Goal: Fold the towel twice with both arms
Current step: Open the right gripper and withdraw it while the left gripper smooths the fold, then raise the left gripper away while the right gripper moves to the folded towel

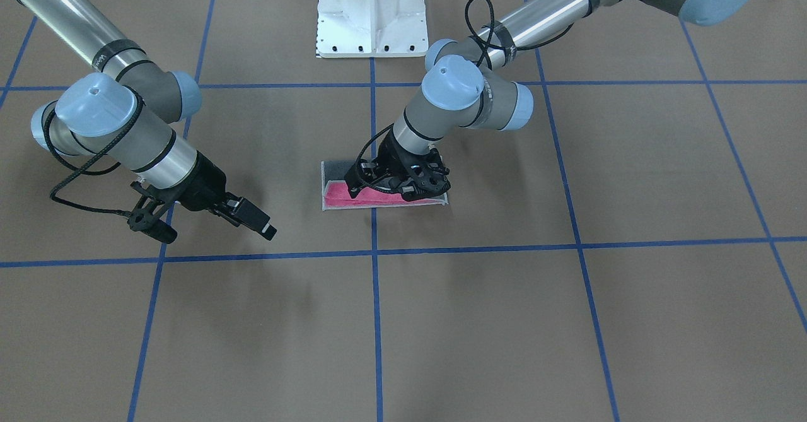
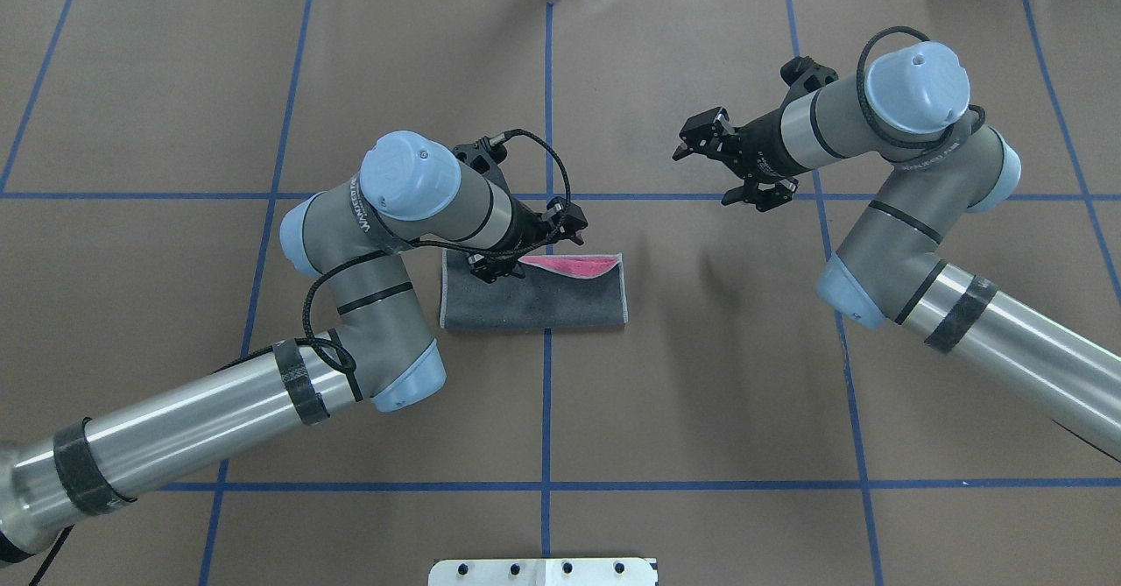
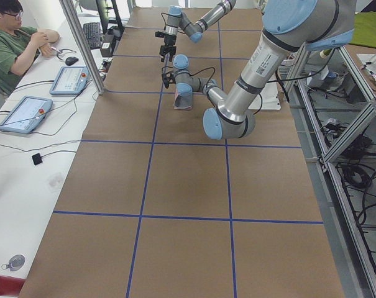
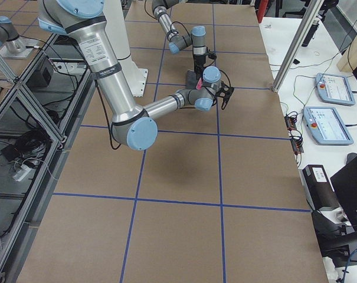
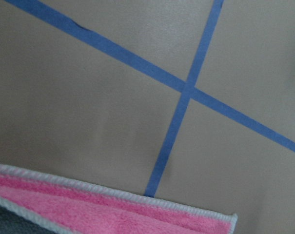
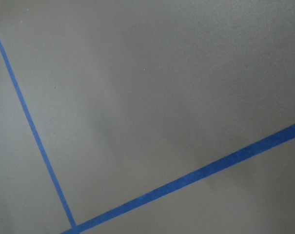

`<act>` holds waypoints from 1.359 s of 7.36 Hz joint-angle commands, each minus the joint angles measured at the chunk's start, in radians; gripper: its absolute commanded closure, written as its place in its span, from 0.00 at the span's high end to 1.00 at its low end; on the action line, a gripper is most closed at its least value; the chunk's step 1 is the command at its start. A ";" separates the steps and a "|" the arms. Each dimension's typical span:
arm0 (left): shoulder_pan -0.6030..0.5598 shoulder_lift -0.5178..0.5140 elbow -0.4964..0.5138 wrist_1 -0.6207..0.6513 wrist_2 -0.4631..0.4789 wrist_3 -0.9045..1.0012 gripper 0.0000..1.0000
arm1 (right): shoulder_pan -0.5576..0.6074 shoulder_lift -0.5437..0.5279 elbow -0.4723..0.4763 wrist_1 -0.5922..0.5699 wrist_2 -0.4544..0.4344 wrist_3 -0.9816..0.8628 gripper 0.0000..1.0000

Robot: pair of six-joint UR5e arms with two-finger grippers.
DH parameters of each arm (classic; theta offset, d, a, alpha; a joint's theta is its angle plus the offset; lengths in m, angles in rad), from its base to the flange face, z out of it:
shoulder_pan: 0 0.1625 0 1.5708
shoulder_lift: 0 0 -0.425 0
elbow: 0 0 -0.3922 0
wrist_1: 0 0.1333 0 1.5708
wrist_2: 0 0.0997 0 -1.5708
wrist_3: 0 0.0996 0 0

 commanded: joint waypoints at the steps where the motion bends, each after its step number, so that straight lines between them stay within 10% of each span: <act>1: 0.002 -0.025 0.044 -0.038 0.047 -0.001 0.99 | 0.003 -0.002 -0.001 0.000 0.001 -0.004 0.99; 10: -0.096 -0.058 0.066 -0.045 0.043 0.007 0.99 | 0.013 -0.019 0.016 0.003 0.174 -0.046 0.99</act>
